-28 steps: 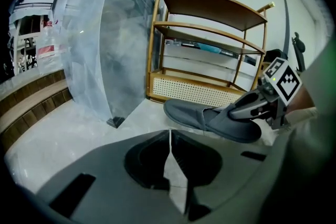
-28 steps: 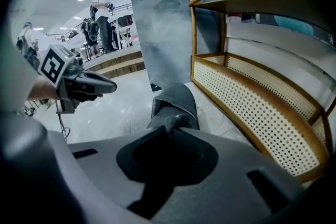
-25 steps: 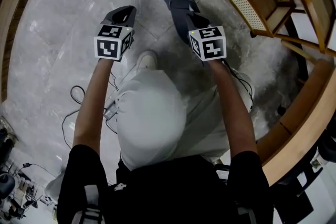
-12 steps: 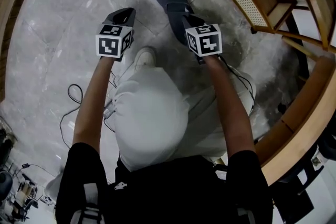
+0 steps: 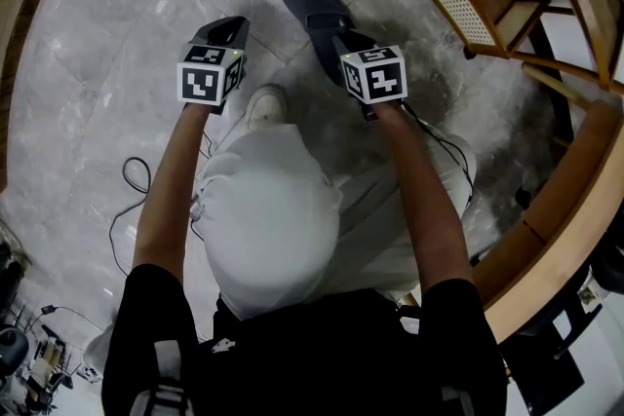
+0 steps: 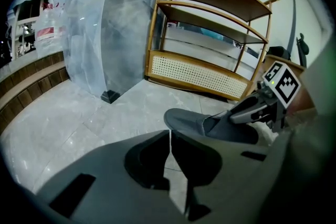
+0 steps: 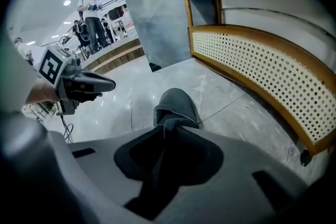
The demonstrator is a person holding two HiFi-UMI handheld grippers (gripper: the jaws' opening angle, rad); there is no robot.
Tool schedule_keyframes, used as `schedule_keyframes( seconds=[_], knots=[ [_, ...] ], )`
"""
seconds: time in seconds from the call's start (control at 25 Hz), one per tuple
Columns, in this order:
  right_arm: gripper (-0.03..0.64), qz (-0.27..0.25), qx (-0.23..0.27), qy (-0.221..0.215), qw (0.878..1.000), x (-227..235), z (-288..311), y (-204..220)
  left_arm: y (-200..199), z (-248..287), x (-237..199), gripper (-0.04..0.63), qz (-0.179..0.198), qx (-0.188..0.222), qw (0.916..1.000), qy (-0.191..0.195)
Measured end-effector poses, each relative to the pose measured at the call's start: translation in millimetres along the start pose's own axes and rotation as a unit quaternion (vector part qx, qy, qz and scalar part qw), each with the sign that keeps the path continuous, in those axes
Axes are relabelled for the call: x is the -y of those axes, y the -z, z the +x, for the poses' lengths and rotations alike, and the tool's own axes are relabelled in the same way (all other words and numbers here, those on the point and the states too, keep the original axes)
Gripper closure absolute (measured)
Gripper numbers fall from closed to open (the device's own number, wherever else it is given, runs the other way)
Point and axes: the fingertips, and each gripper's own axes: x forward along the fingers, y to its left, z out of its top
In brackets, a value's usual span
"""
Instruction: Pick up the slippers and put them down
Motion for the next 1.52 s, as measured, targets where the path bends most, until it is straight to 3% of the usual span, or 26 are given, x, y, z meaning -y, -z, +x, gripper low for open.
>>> schedule_keyframes(
  seconds=[0.24, 0.72, 1.08, 1.36, 1.52],
  knots=[
    [0.528, 0.008, 0.000, 0.003, 1.000, 4.0, -0.9, 3.8, 7.8, 3.8, 7.0, 0.583, -0.003, -0.010, 0.9999, 0.012],
    [0.553, 0.010, 0.012, 0.014, 1.000, 9.0, -8.6, -6.1, -6.8, 3.2, 3.7, 0.583, 0.009, -0.005, 0.9998, 0.014],
    [0.613, 0.010, 0.027, 0.032, 0.999, 26.2, -10.6, -39.5, -34.8, 11.3, -3.9, 0.583, 0.015, -0.003, 0.9996, 0.022],
    [0.617, 0.025, 0.047, 0.026, 0.998, 33.8, -17.8, -80.3, -62.7, 11.3, -19.9, 0.583, 0.030, -0.011, 0.9993, 0.021],
    [0.617, 0.026, 0.045, 0.018, 0.998, 30.7, -36.6, -102.6, -81.8, -5.6, -19.5, 0.583, 0.017, -0.023, 0.9994, 0.021]
  ],
)
